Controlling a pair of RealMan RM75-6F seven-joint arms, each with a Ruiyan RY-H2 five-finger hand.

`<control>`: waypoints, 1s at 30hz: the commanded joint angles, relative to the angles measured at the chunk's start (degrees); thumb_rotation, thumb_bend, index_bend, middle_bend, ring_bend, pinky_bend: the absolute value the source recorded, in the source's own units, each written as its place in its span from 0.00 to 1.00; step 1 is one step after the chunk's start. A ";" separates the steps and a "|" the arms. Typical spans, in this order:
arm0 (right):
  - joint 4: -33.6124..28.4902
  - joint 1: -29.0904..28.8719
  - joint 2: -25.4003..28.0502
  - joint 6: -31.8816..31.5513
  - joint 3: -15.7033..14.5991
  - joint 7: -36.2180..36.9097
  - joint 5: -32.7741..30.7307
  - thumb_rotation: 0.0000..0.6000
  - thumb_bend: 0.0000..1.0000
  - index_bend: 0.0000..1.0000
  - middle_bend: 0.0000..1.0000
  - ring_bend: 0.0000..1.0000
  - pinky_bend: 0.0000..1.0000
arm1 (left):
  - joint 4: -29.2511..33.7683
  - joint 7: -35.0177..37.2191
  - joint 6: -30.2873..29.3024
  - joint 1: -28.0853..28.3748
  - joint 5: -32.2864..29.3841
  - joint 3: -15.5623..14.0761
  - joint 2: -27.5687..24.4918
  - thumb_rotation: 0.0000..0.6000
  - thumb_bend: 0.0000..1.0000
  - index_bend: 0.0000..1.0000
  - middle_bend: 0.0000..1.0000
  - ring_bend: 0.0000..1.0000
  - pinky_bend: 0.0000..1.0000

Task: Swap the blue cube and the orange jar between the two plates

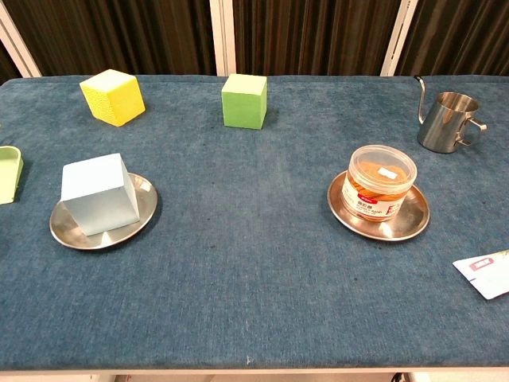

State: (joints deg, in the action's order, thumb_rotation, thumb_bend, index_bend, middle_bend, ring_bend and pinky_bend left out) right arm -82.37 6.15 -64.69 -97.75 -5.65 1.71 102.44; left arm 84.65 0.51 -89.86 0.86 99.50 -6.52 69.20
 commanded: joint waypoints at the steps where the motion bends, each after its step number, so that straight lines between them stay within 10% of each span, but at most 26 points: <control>1: -0.04 0.05 0.04 0.02 0.00 0.09 -0.12 0.95 0.18 0.00 0.00 0.00 0.00 | -0.17 0.40 -0.13 0.20 0.45 0.01 0.26 1.00 0.06 0.00 0.00 0.00 0.08; 10: -0.81 -0.51 0.08 1.23 0.37 -0.56 -0.78 0.95 0.17 0.00 0.00 0.00 0.00 | 6.40 0.31 8.93 7.99 1.24 2.91 3.52 1.00 0.06 0.00 0.00 0.00 0.18; 19: -2.22 -1.47 1.07 3.86 0.79 -0.14 -2.81 0.95 0.18 0.00 0.00 0.00 0.00 | 12.21 -16.92 22.00 16.77 -11.33 11.71 16.49 1.00 0.06 0.00 0.00 0.00 0.15; 30: -1.78 -1.14 1.77 3.00 0.98 2.10 -3.39 0.94 0.17 0.00 0.00 0.00 0.00 | 10.87 -36.73 24.42 19.52 -29.60 14.63 24.80 1.00 0.08 0.07 0.07 0.09 0.27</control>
State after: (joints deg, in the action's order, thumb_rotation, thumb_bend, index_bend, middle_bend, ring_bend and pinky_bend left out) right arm -84.21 4.96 -62.92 -94.66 -4.65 3.75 98.99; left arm 95.89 -33.55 -65.61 19.46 73.02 7.18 91.95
